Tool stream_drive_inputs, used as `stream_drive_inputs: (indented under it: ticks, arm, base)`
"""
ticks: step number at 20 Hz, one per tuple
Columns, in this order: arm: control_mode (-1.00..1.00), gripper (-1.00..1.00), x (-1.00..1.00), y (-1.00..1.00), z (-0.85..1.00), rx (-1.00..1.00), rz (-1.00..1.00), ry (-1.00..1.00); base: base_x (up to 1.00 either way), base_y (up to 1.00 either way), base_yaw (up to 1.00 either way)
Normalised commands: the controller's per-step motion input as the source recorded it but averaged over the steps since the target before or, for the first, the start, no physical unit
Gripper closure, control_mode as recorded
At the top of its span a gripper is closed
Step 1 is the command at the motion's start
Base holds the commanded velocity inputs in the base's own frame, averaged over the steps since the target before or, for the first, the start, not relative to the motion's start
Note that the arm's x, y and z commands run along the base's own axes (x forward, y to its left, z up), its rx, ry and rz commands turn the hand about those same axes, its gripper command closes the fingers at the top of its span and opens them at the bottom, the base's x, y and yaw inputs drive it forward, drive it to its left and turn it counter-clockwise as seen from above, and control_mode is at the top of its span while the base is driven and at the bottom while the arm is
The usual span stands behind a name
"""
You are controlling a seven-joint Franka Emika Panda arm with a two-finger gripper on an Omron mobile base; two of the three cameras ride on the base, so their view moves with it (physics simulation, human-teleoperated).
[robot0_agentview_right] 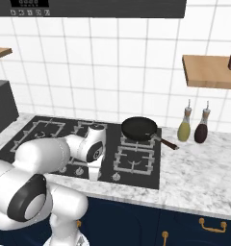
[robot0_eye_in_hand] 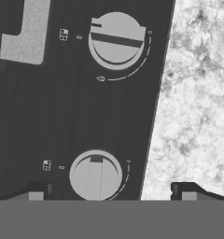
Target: Turn off the rear right burner of the stove.
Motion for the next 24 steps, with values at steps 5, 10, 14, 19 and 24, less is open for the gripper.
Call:
stream_drive_inputs:
  ticks: [5, 10, 14, 19, 24]
  arm:
    - [-1.00, -1.00, 0.09, 0.00, -0.01, 0.00, 0.00, 0.00]
    - [-1.00, -1.00, 0.06, 0.00, -0.04, 0.00, 0.00, 0.00]
    - [-1.00, -1.00, 0.00, 0.00, -0.22, 0.00, 0.00, 0.01]
    - [-1.00, -1.00, 0.00, 0.00, -0.08, 0.00, 0.00, 0.00]
    - [-1.00, 1.00, 0.00, 0.00, 0.00, 0.00, 0.00, 0.00]
  base:
    - [0.00, 0.00, 0.00]
    - [0.00, 0.00, 0.00]
    - [0.00, 0.00, 0.00]
    - [0.00, 0.00, 0.00]
    - [0.00, 0.00, 0.00]
